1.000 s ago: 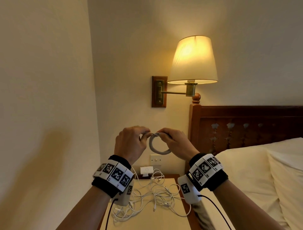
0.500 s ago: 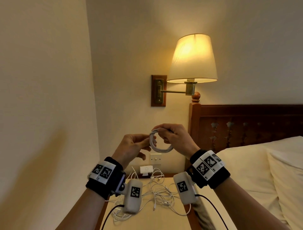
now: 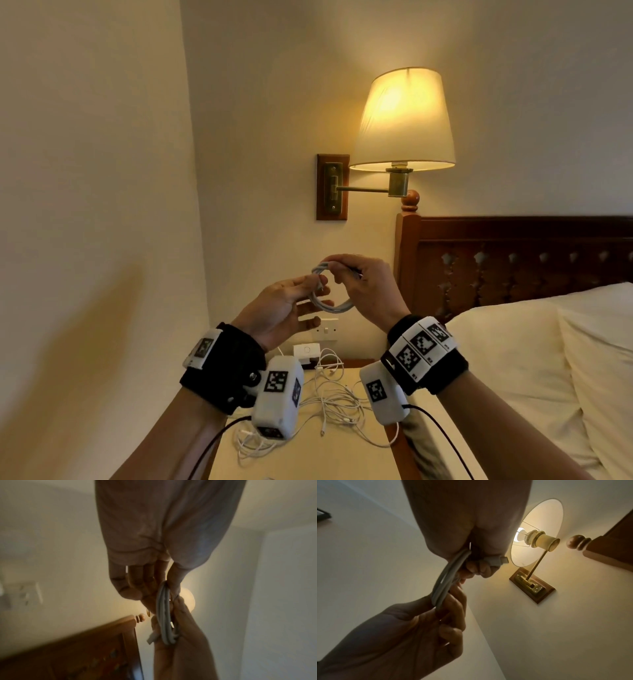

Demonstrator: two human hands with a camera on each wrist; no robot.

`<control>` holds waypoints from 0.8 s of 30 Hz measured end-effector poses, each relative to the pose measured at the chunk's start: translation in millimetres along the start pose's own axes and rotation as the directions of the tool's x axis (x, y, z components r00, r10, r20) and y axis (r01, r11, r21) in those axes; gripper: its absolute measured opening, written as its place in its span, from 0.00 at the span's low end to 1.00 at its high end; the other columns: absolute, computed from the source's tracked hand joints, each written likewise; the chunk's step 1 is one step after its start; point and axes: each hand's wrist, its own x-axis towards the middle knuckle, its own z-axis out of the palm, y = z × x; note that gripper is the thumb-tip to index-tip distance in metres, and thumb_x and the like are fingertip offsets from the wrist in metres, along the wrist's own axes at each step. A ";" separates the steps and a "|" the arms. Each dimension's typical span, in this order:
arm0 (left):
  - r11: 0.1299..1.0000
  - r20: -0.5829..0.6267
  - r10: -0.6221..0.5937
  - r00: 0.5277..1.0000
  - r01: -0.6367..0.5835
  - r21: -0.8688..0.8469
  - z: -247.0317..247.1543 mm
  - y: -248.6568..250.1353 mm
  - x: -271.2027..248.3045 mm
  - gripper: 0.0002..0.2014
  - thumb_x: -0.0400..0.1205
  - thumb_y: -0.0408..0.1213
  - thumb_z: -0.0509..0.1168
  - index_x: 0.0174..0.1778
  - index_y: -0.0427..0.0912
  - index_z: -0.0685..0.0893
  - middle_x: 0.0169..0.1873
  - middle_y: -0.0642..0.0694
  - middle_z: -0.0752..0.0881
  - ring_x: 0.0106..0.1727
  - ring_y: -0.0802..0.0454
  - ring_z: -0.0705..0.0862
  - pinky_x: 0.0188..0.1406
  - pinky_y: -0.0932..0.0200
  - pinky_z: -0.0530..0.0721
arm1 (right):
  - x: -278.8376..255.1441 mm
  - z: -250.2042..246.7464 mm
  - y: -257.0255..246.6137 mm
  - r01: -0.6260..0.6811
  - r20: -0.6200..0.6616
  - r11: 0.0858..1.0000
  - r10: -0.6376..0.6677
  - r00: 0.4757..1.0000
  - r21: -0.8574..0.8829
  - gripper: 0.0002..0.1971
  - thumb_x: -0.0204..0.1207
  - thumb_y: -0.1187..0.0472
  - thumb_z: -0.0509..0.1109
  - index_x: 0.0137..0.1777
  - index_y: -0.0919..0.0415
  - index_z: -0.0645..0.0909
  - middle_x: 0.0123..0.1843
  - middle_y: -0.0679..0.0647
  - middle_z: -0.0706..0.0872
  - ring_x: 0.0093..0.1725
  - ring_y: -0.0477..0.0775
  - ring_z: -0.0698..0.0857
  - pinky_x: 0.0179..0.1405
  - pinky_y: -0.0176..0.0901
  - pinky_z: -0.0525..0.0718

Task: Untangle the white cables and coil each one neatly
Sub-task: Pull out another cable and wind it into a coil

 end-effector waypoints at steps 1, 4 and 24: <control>0.997 -0.024 0.035 0.999 -0.034 0.069 0.6 1.5 0.2 0.11 0.83 0.42 0.64 0.53 0.40 0.86 0.42 0.47 0.87 0.41 0.53 0.85 0.42 0.56 0.78 | 0.3 -1.7 0.5 -0.020 0.014 1.000 0.020 1.000 0.020 0.10 0.83 0.63 0.66 0.59 0.57 0.86 0.41 0.43 0.86 0.39 0.35 0.81 0.43 0.27 0.79; 0.959 -0.100 0.154 0.983 -0.124 0.255 1.9 0.5 1.6 0.13 0.83 0.42 0.65 0.57 0.37 0.86 0.43 0.46 0.88 0.43 0.53 0.85 0.43 0.57 0.80 | -1.5 -2.2 3.7 -0.067 0.033 0.994 0.064 0.997 0.083 0.10 0.84 0.62 0.65 0.59 0.55 0.86 0.38 0.46 0.86 0.35 0.38 0.80 0.38 0.31 0.78; 0.786 -0.306 0.539 0.785 -0.338 0.517 -1.8 -3.4 9.8 0.02 0.79 0.34 0.71 0.46 0.45 0.87 0.40 0.46 0.90 0.41 0.53 0.89 0.32 0.56 0.88 | -7.7 -4.7 9.2 -0.226 0.133 0.926 0.194 0.972 0.302 0.11 0.85 0.60 0.63 0.59 0.56 0.86 0.36 0.50 0.81 0.36 0.47 0.76 0.38 0.37 0.76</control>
